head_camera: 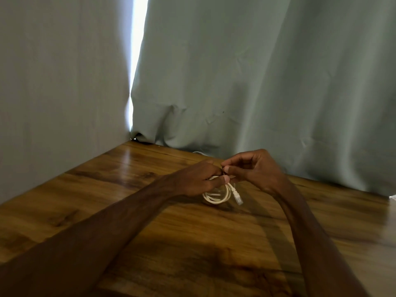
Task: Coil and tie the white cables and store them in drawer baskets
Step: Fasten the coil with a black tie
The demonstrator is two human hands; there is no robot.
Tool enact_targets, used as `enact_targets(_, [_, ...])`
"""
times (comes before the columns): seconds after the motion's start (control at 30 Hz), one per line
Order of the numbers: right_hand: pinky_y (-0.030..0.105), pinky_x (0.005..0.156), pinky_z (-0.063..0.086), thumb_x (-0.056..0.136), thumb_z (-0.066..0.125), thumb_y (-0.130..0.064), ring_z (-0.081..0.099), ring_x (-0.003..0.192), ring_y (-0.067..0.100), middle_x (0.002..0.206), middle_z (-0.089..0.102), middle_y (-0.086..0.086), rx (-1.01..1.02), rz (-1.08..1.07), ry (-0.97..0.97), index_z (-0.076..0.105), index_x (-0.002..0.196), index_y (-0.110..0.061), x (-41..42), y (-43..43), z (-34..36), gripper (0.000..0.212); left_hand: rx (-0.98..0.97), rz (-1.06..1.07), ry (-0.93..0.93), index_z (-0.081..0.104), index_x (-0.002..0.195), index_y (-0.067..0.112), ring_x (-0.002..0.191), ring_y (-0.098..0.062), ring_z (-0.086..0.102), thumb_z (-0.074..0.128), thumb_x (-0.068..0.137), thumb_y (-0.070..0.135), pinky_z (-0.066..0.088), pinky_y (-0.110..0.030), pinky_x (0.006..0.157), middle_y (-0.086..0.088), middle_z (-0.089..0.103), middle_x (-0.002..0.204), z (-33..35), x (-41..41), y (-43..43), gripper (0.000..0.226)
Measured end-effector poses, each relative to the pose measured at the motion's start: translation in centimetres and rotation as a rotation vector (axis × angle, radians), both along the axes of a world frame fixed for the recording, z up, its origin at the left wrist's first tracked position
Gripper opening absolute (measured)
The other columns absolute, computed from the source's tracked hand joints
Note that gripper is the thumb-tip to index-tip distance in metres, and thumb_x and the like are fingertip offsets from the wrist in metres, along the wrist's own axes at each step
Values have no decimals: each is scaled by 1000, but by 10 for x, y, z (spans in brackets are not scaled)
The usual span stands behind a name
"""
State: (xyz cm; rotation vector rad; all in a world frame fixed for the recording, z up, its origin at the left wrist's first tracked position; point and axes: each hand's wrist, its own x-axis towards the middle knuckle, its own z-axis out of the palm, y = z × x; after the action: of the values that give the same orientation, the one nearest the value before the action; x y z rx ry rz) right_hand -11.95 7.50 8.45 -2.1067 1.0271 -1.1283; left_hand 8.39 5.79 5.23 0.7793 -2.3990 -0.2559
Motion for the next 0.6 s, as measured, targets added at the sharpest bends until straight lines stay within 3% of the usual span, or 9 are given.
enact_targets(0.07, [31,73,64,86,76,3,77,84,33,92,79,14,2,-3,-5,77,104,2,-1,0,0,19,-3,-17,2,62,79,43,74,6,53,54,106,23,36,-9,63,20,53,63,2,1,2,35])
enact_targets(0.17, [34,74,65,86,74,6,76,82,32,91,78,17,52,-8,-48,75,105,4,-2,-2,-1,19,1,4,-45,74,93,20,78,-17,60,52,107,30,39,-22,64,11,54,67,0,1,-1,28])
enact_targets(0.23, [36,75,65,87,72,8,75,81,29,89,77,17,80,-11,-47,74,104,4,0,-4,-2,17,-14,13,-53,75,96,17,78,-21,59,52,107,33,40,-26,67,11,52,67,0,0,-3,29])
enact_targets(0.37, [37,75,65,88,71,10,73,81,23,88,75,14,66,-22,-1,74,98,-1,4,-6,-5,15,-38,-20,-35,64,89,40,76,-23,60,54,106,33,40,-26,67,10,54,67,0,0,-1,21])
enact_targets(0.47, [37,75,64,88,70,10,73,83,22,93,75,20,46,-20,6,74,98,1,2,-6,-5,13,-30,-4,-27,58,79,48,76,-27,59,53,106,33,40,-30,68,1,56,68,0,0,-1,31])
enact_targets(0.6, [33,71,64,87,70,12,72,79,20,90,74,19,42,6,-47,72,96,4,3,-3,-6,12,-20,23,-25,67,76,17,74,-31,58,51,106,38,41,-38,69,-15,60,73,-2,0,-3,39])
